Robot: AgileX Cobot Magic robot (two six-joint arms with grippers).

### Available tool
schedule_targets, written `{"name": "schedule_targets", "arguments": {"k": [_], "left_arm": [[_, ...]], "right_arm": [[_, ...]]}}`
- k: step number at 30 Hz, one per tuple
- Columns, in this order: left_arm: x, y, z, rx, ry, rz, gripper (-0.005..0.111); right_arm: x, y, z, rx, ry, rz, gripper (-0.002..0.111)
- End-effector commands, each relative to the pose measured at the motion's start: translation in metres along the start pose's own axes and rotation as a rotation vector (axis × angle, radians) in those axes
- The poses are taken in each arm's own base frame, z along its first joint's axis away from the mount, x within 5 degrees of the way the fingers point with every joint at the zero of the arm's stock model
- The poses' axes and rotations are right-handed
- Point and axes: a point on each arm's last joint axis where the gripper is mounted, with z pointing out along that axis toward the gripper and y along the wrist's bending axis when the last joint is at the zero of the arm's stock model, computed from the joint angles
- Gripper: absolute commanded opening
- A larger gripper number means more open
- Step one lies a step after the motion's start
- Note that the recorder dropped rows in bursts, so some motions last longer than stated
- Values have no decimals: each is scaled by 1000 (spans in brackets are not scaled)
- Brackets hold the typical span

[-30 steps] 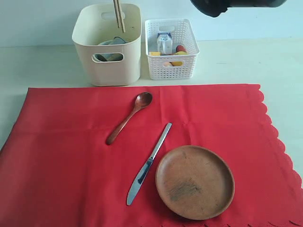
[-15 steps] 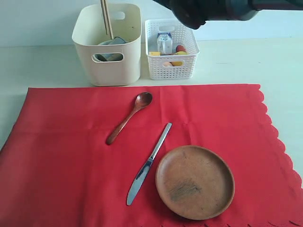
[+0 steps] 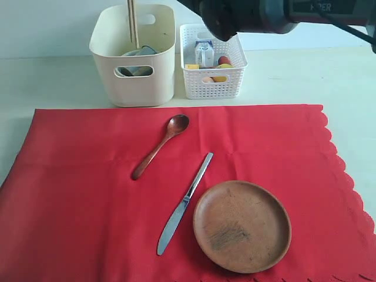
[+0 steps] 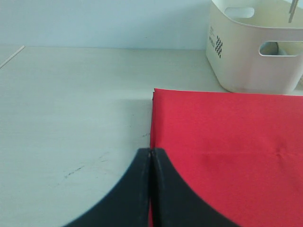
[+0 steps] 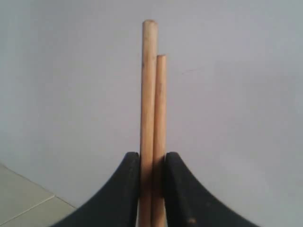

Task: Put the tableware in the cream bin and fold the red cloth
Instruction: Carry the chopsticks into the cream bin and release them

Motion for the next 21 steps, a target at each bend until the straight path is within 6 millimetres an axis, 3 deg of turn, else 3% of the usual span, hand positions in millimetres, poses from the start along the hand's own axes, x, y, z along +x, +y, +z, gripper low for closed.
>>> {"name": "schedule_targets", "arguments": {"k": [1,6,9,15,21], "left_arm": [[-1,0,0,-3,-17,2,0],[-1,0,0,-3,-17,2,0],[-1,0,0,-3,-17,2,0],[-1,0,0,-3,-17,2,0],[-1,0,0,-3,-17,2,0]], "right_arm": [[-5,-3,4,50,38,18,18],[-5,-3,4,54,49,16,43],[-5,0,4,46,48,16,52],[-10,3,2,65,90,42,53],[-30,0,-16,202,356,31,53]]}}
